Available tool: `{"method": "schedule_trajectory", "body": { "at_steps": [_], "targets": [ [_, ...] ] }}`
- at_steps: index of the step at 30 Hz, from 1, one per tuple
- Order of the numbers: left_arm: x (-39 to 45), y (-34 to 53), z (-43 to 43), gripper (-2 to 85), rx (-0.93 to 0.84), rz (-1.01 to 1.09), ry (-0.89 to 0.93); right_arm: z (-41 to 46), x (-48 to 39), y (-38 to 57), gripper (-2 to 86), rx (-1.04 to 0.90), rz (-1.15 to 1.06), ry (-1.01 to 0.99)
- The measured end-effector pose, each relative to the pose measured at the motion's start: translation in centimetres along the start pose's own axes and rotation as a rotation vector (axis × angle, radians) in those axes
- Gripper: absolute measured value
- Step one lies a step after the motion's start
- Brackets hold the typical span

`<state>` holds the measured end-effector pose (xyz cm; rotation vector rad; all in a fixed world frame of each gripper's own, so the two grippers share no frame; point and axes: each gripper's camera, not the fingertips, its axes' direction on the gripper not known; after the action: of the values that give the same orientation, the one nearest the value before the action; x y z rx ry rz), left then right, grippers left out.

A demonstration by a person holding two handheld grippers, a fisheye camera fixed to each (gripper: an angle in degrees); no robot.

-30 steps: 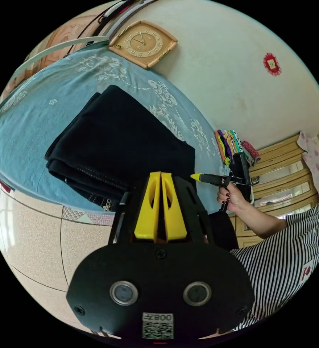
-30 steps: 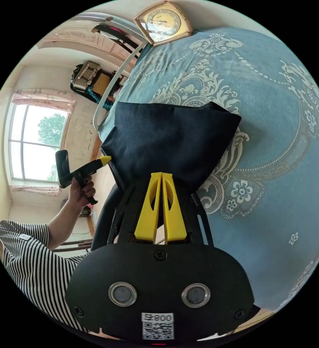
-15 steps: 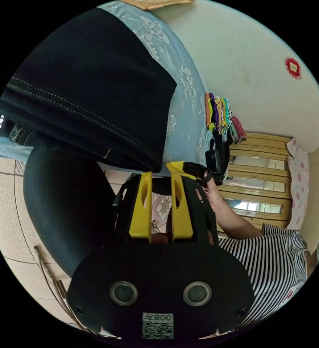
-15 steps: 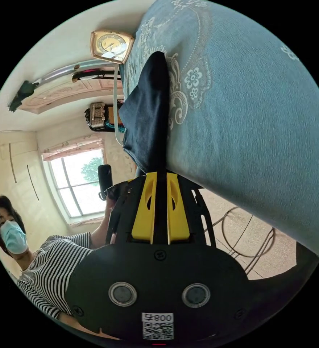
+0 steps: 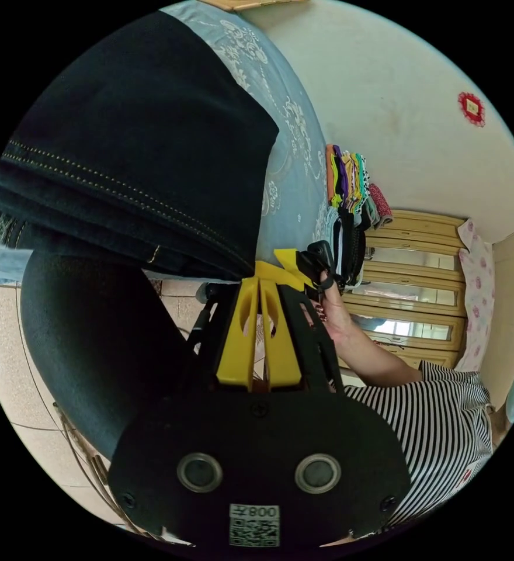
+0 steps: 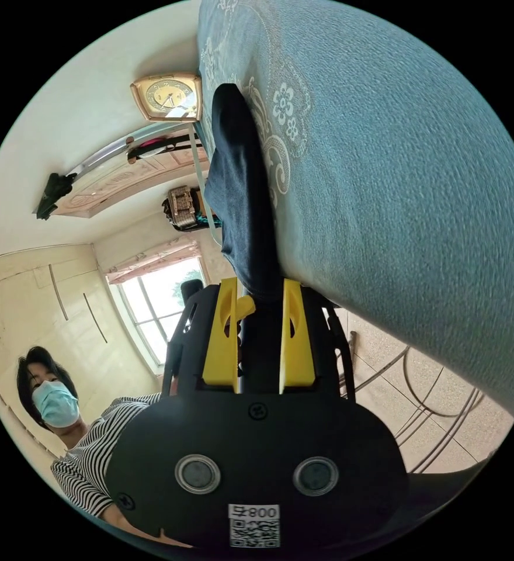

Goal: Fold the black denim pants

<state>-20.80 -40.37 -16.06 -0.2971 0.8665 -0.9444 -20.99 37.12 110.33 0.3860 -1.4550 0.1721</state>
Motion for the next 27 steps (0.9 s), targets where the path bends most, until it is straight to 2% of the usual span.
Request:
{"method": "schedule_trajectory", "body": {
  "at_steps": [6,17,27],
  "targets": [
    [0.4,1.4,1.4,1.4,-0.014,0.002,-0.093,-0.4,1.7,0.0,10.9,-0.006,0.003,-0.004],
    [-1.8,5.1,1.8,0.5,0.014,0.011,-0.015,0.3,3.5,-0.2,12.1,-0.021,0.012,-0.051],
    [-4.7,9.9,-0.9,0.7,0.075,0.038,0.039,1.7,2.7,-1.2,6.7,-0.060,0.012,-0.056]
  ]
}}
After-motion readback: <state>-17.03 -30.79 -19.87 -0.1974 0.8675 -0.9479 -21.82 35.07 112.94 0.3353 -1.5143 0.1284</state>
